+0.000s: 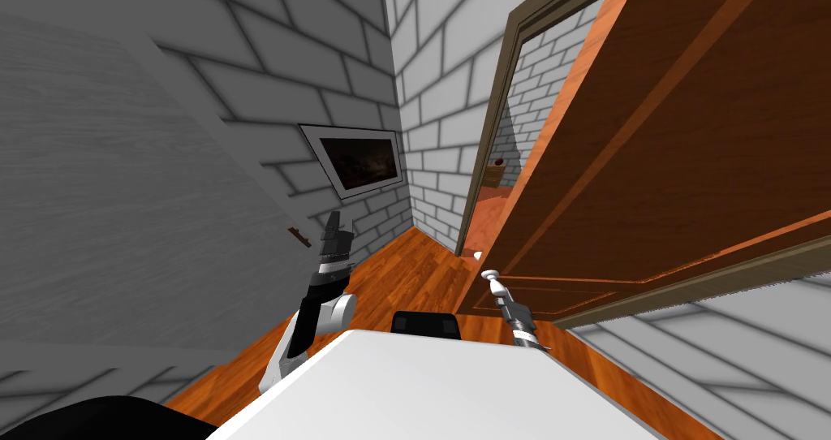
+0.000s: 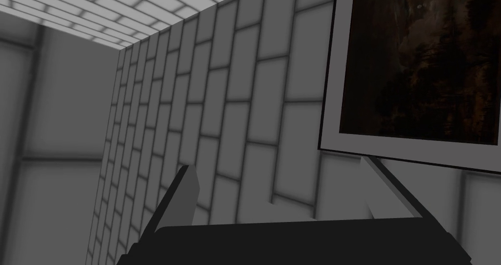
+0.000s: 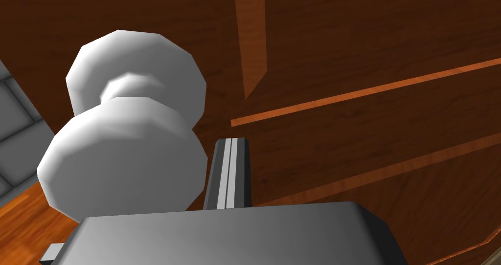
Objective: Pull the door open
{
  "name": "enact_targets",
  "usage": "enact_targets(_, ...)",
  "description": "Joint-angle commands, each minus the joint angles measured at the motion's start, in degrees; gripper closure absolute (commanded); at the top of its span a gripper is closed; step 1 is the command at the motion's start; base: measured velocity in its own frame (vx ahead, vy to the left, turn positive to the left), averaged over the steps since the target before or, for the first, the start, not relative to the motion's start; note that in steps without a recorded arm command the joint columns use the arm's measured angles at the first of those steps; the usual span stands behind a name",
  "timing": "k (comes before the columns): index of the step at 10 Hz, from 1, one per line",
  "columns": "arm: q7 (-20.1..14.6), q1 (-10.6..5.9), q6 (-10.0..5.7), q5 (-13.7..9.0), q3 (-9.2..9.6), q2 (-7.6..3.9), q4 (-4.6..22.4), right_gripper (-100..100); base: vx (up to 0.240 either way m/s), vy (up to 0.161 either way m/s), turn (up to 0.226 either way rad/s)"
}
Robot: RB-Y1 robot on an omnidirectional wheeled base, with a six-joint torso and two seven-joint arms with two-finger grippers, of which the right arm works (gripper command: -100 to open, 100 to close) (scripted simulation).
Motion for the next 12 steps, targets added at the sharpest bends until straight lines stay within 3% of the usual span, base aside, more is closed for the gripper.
enact_targets(1,0.09,0.27,-0.23,0.83,1.69,1.01,-1.18,-100,-0.014,-0.018,0.002)
enact_targets(12,0.00,0.21,-0.45,0.98,1.87,1.02,-1.10,-100,-0.005,-0.002,0.003)
